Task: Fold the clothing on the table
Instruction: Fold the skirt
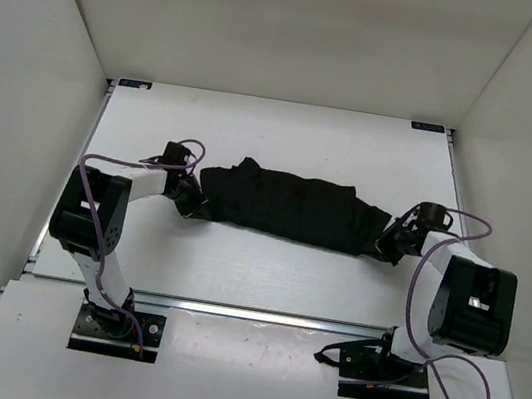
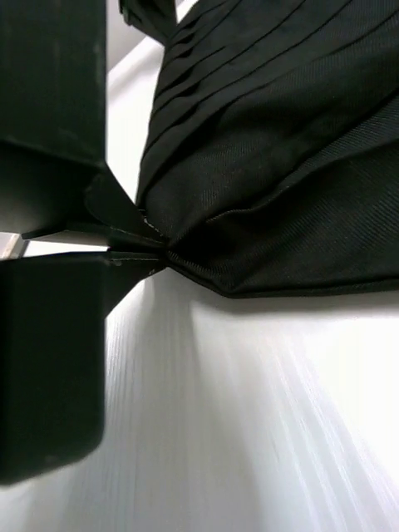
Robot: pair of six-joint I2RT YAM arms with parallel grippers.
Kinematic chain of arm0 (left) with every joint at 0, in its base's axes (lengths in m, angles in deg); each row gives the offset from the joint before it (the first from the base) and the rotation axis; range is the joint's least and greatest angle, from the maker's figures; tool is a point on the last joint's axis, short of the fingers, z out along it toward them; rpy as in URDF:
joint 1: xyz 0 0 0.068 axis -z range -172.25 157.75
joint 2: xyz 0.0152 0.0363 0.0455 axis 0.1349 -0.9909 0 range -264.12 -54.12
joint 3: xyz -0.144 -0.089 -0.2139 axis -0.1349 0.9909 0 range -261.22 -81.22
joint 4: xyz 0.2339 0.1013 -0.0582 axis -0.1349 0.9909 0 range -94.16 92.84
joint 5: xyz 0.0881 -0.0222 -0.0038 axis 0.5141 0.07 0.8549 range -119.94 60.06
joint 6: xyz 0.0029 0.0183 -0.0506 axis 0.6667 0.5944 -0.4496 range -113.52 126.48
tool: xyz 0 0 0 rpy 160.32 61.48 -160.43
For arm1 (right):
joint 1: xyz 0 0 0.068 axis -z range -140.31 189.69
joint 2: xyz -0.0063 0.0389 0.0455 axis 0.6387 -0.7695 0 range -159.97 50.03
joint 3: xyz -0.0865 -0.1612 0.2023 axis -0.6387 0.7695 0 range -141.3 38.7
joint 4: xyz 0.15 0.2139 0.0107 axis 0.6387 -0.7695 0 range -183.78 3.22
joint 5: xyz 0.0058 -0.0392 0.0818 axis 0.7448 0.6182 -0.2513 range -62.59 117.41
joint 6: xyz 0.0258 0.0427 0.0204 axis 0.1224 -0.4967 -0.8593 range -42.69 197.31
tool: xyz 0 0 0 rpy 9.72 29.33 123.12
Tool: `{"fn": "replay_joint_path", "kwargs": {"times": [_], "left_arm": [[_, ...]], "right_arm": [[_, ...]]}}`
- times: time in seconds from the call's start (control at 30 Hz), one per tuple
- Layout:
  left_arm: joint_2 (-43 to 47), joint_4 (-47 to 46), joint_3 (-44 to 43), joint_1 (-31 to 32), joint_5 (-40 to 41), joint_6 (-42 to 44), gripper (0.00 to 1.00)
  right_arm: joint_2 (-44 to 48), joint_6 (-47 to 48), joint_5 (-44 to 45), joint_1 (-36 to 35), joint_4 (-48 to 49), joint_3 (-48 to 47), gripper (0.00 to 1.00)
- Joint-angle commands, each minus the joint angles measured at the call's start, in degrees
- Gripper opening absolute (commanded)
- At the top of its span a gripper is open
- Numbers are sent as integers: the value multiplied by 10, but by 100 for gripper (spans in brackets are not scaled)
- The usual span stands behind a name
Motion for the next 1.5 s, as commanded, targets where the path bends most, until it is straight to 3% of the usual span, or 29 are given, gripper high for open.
{"fn": "replay_joint_path", "kwargs": {"times": [0.0, 0.13, 0.27, 0.5, 0.67, 0.83, 1.0, 1.03, 1.07, 1.2, 1.37, 1.47], "left_arm": [[-4, -33, -17, 41, 13, -23, 0], [-3, -73, -15, 97, 27, -60, 0], [-26, -91, -28, 123, 27, -70, 0], [-25, -130, 4, 109, 22, -77, 0], [-25, -132, 20, 93, 7, -65, 0], [-19, -144, 47, 85, -2, -50, 0], [-17, -160, 73, 69, -18, -48, 0], [-13, -160, 74, 68, -24, -48, 4], [-10, -162, 73, 65, -25, -49, 12], [1, -152, 72, 55, -34, -51, 24], [33, -182, 97, 39, -46, -69, 26], [48, -190, 103, 38, -55, -77, 28]], "right_arm": [[-8, 58, 0, 44, -21, -58, 0], [-19, 154, 89, 38, -135, -181, 1], [-17, 165, 119, -46, -162, -280, 0], [-76, 102, 129, -281, -141, -412, 0], [-190, 71, 160, -416, -126, -516, 0], [-296, 65, 146, -465, -139, -602, 0], [-409, 90, 148, -505, -246, -744, 0], [-418, 94, 144, -510, -251, -752, 0], [-420, 92, 138, -514, -261, -760, 7], [-403, 100, 137, -516, -268, -772, 41], [-318, 100, 166, -499, -254, -716, 57], [-267, 93, 153, -471, -217, -645, 57]]}}
